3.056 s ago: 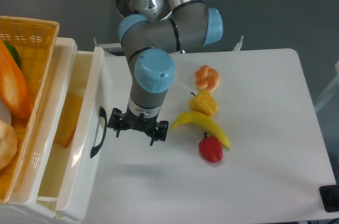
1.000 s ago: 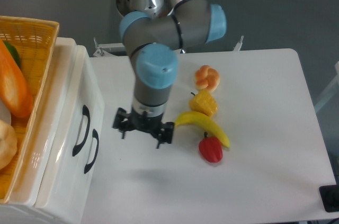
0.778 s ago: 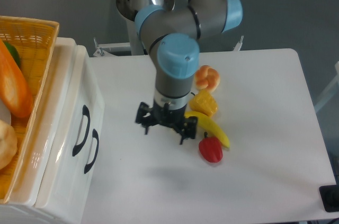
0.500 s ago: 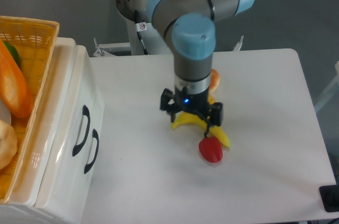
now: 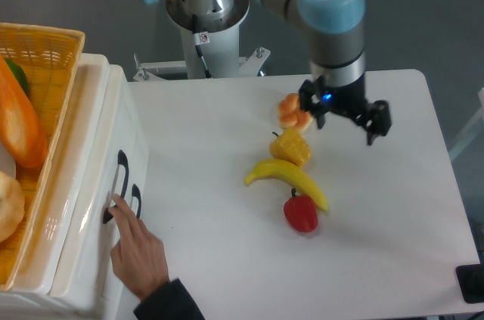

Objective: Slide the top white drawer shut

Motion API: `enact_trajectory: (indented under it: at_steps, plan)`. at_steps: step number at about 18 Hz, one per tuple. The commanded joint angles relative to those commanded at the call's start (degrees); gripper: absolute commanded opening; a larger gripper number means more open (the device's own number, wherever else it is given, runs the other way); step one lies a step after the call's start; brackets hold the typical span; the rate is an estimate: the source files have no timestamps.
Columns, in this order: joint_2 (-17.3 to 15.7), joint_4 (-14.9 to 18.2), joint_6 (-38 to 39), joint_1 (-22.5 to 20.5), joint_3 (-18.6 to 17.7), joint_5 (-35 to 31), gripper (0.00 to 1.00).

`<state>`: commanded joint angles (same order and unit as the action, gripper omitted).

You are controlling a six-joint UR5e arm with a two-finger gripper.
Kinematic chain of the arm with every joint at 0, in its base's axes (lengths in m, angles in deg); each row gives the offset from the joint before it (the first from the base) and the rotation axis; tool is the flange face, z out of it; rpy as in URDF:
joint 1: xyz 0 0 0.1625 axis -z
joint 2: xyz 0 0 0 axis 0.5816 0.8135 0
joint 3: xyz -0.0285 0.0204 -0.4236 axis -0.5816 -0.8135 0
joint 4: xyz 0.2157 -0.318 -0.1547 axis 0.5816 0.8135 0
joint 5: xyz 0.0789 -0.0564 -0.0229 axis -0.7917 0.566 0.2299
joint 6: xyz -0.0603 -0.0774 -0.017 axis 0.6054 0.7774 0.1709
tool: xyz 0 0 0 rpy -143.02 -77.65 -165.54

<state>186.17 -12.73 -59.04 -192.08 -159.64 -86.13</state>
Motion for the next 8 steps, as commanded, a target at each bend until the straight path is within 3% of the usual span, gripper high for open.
enact_trajectory:
  at_steps: [3, 8]
  plan:
    - [-0.79, 0.09, -5.65, -2.29, -0.18, 0.61, 1.00]
    - [-1.76, 2.28, -7.33, -4.93, -0.26, 4.39, 1.00]
